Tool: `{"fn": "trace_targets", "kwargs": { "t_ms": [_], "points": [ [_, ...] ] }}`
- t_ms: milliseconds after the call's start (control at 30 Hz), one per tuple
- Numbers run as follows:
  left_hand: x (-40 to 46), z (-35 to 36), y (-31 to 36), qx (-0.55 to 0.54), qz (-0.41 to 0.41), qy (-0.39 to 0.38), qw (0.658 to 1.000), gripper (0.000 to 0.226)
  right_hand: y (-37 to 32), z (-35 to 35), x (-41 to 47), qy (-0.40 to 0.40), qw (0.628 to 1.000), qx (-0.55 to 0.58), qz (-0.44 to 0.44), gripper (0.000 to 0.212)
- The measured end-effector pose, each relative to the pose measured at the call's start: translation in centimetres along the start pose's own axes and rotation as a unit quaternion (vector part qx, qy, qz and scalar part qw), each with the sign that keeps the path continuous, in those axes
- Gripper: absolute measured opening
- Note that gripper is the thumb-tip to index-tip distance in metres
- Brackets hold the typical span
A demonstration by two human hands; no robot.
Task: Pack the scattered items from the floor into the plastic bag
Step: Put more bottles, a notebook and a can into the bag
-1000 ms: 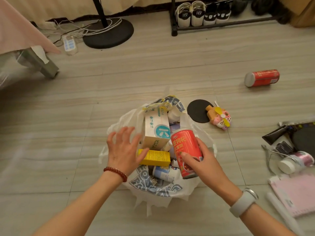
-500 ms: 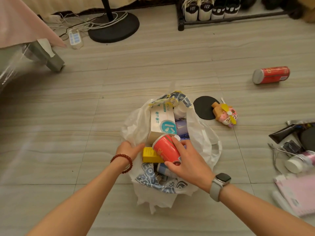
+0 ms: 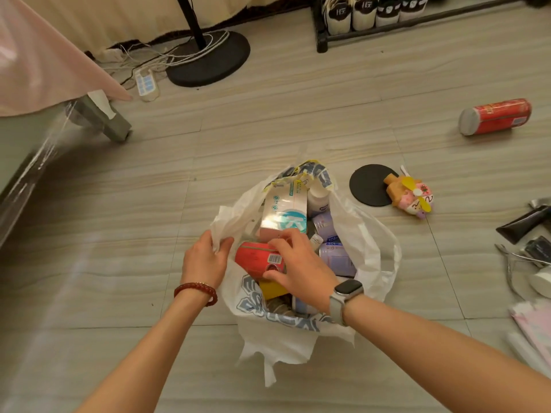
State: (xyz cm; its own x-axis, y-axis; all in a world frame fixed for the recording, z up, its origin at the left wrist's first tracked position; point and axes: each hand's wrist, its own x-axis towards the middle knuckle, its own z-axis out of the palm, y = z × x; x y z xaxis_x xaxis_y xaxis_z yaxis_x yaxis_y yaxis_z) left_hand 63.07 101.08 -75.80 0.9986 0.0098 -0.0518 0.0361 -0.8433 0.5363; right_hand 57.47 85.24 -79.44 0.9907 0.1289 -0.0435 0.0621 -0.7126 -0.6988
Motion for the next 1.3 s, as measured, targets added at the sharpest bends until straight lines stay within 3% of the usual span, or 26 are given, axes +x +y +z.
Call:
{"fn": "trace_targets", "kwargs": {
  "t_ms": [167, 267, 367, 467, 633, 833, 900, 1000, 1067, 1133, 1200, 1300],
  "points": [
    [-0.3, 0.2, -0.2, 0.031, -0.017, -0.015, 0.999, 0.029, 2.1, 0.2, -2.6, -0.020, 0.999, -0.020, -0.036, 0.052],
    [-0.4, 0.7, 0.9, 0.099, 0.020, 0.014, 0.995, 0.070, 2.9, 0.2, -4.3, -0.036, 0.998, -0.028, -0.052, 0.051],
    [-0.8, 1.1, 3.2, 0.140, 0.124, 0.067, 0.980, 0.087, 3.1, -1.6, -5.6, 0.088, 0.994, 0.009, -0.066, 0.043],
    [-1.4, 2.2, 6.2, 0.111, 0.263, 0.080, 0.955, 0.067, 4.0, -4.2, -7.4, 0.219, 0.973, 0.057, -0.047, 0.034],
    [-4.6, 6.9, 12.1, 0.044, 0.402, -0.035, 0.914, 0.049, 10.2, -6.9, -13.4, 0.301, 0.939, 0.027, 0.163, 0.042],
    [-8.1, 13.5, 16.9, 0.104, 0.517, -0.201, 0.825, 0.039, 18.4, -8.2, -23.1, 0.232, 0.849, -0.068, 0.469, 0.046],
    [-9.0, 15.3, 18.1, 0.147, 0.518, -0.248, 0.805, 0.039, 19.1, -7.9, -25.2, 0.178, 0.843, -0.107, 0.496, 0.047],
    [-10.0, 18.1, 19.3, 0.201, 0.500, -0.331, 0.775, 0.044, 19.0, -6.2, -26.6, 0.108, 0.865, -0.148, 0.467, 0.045],
    [-10.7, 19.6, 20.1, 0.227, 0.495, -0.362, 0.757, 0.046, 19.4, -5.2, -27.2, 0.127, 0.877, -0.181, 0.426, 0.042],
    [-11.5, 21.3, 20.8, 0.227, 0.493, -0.377, 0.751, 0.046, 19.8, -5.6, -27.4, 0.186, 0.885, -0.132, 0.407, 0.033],
    [-12.5, 23.3, 21.6, 0.216, 0.477, -0.392, 0.756, 0.046, 19.9, -6.9, -27.5, 0.300, 0.839, -0.034, 0.453, 0.023],
    [-14.7, 26.6, 22.9, 0.190, 0.414, -0.411, 0.790, 0.048, 21.4, -9.2, -28.1, 0.445, 0.696, 0.131, 0.548, 0.014]
  ]
}}
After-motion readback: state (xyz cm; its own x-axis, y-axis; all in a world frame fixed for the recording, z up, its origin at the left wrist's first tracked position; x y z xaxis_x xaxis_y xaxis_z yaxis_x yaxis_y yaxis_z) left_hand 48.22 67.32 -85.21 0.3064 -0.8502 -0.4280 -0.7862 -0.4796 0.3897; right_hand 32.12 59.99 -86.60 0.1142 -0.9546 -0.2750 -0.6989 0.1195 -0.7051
